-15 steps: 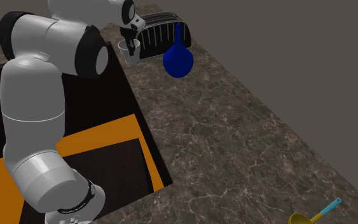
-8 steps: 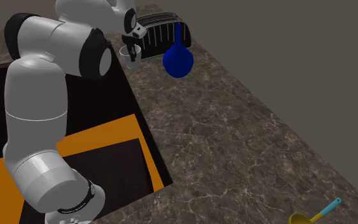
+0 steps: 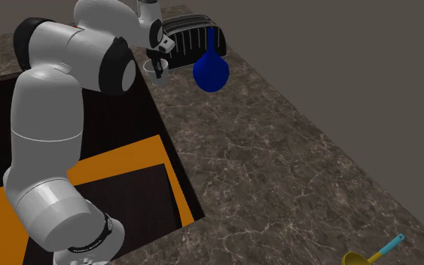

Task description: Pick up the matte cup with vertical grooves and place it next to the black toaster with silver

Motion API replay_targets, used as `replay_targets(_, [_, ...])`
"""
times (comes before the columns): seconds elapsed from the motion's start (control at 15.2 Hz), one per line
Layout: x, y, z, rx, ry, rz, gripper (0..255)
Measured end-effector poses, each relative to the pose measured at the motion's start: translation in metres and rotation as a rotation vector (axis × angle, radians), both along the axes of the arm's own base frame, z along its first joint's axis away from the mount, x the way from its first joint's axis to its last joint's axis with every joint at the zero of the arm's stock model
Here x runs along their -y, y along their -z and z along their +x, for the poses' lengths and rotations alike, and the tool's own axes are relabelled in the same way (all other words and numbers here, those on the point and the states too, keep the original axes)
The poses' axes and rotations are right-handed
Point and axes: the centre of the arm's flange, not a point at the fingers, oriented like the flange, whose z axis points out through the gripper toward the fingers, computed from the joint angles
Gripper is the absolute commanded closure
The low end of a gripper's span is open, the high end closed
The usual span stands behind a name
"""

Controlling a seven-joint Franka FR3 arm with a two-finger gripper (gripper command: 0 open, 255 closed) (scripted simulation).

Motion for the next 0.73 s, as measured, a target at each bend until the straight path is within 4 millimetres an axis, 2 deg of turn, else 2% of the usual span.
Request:
replay_targets(0.26, [0.0,0.0006,0.0001,0.0,0.0,0.0,255])
replay_targets(0.33, [0.0,0.0006,0.0001,0.0,0.0,0.0,0])
replay_targets(0.73, [-0.0001,0.0002,0.0002,0.001,0.0,0.001,0])
